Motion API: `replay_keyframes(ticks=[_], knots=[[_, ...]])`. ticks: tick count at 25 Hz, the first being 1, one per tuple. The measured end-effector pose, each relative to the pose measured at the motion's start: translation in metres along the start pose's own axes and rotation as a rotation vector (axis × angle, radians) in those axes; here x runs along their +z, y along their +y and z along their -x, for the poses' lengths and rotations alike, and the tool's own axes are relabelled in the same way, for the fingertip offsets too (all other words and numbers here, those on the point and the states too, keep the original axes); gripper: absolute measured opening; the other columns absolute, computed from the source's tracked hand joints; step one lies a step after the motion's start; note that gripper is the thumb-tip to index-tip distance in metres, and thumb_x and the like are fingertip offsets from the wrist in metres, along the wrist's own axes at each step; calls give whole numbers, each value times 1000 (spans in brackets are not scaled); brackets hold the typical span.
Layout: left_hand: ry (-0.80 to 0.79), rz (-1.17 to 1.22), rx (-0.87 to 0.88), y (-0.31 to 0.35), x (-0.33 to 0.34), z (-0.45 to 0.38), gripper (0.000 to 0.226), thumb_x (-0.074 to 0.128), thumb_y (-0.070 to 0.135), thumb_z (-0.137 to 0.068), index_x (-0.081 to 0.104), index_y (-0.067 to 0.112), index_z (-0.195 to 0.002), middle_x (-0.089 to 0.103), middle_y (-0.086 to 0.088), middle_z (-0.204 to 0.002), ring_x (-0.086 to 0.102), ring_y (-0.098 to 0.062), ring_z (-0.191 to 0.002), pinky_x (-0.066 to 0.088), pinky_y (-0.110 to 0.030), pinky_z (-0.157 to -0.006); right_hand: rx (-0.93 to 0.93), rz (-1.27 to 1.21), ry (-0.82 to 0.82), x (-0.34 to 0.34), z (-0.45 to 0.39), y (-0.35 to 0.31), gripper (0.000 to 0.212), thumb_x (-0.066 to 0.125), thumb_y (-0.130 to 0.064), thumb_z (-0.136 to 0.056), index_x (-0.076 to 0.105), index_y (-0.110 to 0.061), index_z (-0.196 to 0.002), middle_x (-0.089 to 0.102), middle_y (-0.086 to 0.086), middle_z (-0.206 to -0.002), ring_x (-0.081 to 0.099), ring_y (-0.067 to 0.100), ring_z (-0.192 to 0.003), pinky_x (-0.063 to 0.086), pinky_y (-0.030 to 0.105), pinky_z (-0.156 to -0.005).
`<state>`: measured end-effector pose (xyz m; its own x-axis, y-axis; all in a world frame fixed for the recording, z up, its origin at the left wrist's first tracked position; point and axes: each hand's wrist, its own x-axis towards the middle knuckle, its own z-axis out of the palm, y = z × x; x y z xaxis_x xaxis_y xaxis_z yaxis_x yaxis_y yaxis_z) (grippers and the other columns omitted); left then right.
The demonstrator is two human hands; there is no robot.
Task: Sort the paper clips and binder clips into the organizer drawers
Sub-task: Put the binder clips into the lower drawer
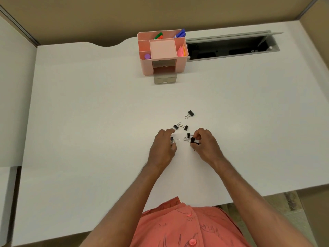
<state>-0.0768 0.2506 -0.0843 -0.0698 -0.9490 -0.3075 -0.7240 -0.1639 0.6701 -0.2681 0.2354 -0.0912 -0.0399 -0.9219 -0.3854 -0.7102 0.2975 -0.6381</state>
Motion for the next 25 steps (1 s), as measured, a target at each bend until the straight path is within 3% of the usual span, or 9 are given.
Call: replay_keyframes(ticks=[2, 4, 7, 11, 12, 15, 17, 21, 25], knots=[[-44, -155, 20, 3, 2, -7, 47, 59, 16, -93, 46, 23, -138, 49, -1, -123, 49, -21, -114, 52, -38, -80, -5, -6, -1, 0, 0, 2, 27, 72, -6, -84, 53, -23, -92, 53, -7, -94, 59, 17, -84, 52, 30, -72], [-83, -222, 17, 2, 2, -10, 41, 61, 18, -95, 50, 21, -134, 47, -2, -124, 49, -22, -114, 52, -39, -81, -5, -5, -7, -1, 0, 3, 27, 71, -5, -84, 51, -23, -89, 58, -8, -91, 62, 17, -81, 50, 27, -67], [-75, -223, 13, 1, 2, -11, 32, 65, 20, -95, 57, 16, -125, 45, -2, -124, 53, -24, -108, 54, -41, -83, -1, 4, -10, -4, -2, 5, 27, 70, -6, -84, 51, -25, -91, 60, -11, -86, 59, 7, -73, 42, 17, -60], [-66, -157, -1, 0, 2, -9, 39, 74, 24, -88, 57, 14, -122, 39, -3, -131, 53, -22, -106, 54, -40, -83, 5, -125, -42, -10, -4, 6, 29, 67, -1, -85, 59, -27, -94, 61, -4, -89, 51, 0, -66, 46, 10, -63], [-80, -149, -2, -1, 2, -8, 43, 76, 22, -86, 56, 14, -124, 37, -2, -133, 54, -23, -106, 54, -39, -83, 30, -175, -52, -11, -5, 6, 30, 67, 0, -85, 60, -28, -94, 62, -1, -91, 50, 1, -67, 50, 14, -65], [-93, -184, 19, -3, 1, -9, 52, 74, 11, -86, 49, 14, -132, 38, -4, -133, 56, -27, -105, 53, -40, -85, 109, -311, -68, -15, -6, 9, 34, 62, 3, -86, 62, -28, -100, 57, 2, -93, 53, 15, -78, 58, 42, -83], [-87, -195, 11, -3, -1, -12, 58, 71, 10, -88, 43, 15, -139, 40, -6, -132, 57, -28, -103, 53, -41, -86, 130, -360, -78, -17, -6, 11, 39, 56, 4, -87, 65, -30, -104, 54, 2, -94, 54, 16, -79, 58, 46, -88], [-93, -219, -14, -5, 0, -16, 51, 66, 13, -91, 44, 13, -137, 42, -7, -129, 57, -27, -102, 51, -37, -81, 167, -333, -32, -15, -3, 10, 31, 54, -4, -88, 69, -31, -94, 61, 9, -105, 62, 15, -82, 61, 43, -88], [-75, -214, -36, -2, 0, -16, 35, 60, 6, -90, 52, 9, -123, 41, -7, -125, 58, -28, -96, 52, -37, -74, 232, -376, 7, -13, -6, 2, 16, 66, -17, -85, 64, -33, -90, 70, -3, -94, 69, 20, -84, 55, 29, -74]])
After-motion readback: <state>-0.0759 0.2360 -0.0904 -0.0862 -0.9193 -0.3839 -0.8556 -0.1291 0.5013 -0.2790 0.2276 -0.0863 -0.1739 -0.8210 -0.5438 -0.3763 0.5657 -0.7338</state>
